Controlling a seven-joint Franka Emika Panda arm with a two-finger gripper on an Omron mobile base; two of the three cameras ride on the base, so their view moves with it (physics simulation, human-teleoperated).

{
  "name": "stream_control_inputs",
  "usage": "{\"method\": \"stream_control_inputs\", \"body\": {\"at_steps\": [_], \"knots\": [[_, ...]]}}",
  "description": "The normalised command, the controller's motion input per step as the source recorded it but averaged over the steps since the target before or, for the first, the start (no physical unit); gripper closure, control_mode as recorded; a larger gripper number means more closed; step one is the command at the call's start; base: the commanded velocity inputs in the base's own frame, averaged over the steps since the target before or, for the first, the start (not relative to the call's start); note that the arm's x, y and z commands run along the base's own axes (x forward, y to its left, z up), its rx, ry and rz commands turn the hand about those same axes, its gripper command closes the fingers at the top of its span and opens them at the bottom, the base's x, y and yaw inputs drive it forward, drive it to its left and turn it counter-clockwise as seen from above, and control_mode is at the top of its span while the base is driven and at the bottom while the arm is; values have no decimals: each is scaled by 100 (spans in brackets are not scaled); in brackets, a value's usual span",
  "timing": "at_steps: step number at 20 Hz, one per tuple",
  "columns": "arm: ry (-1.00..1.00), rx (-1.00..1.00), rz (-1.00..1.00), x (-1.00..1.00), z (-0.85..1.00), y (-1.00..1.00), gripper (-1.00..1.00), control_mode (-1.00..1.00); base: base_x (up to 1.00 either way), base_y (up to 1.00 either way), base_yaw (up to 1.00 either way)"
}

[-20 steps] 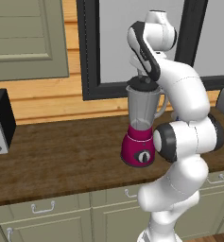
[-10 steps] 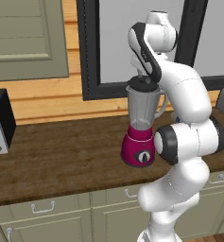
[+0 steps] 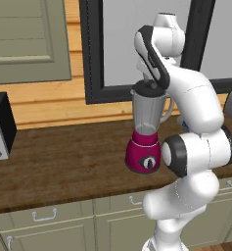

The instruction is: Close the lid blender by securely placing the lid on top.

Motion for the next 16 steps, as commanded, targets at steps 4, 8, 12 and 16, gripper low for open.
{"method": "stream_control_inputs", "body": {"at_steps": [4,8,12,16], "knots": [[6,0,-2,-6,1,0,100,-100,0,0,0],[13,0,-4,-3,0,0,100,-100,0,0,0],[13,0,-5,-1,-4,0,100,-100,0,0,0],[1,1,-1,-9,-31,-16,100,-100,0,0,0]]}}
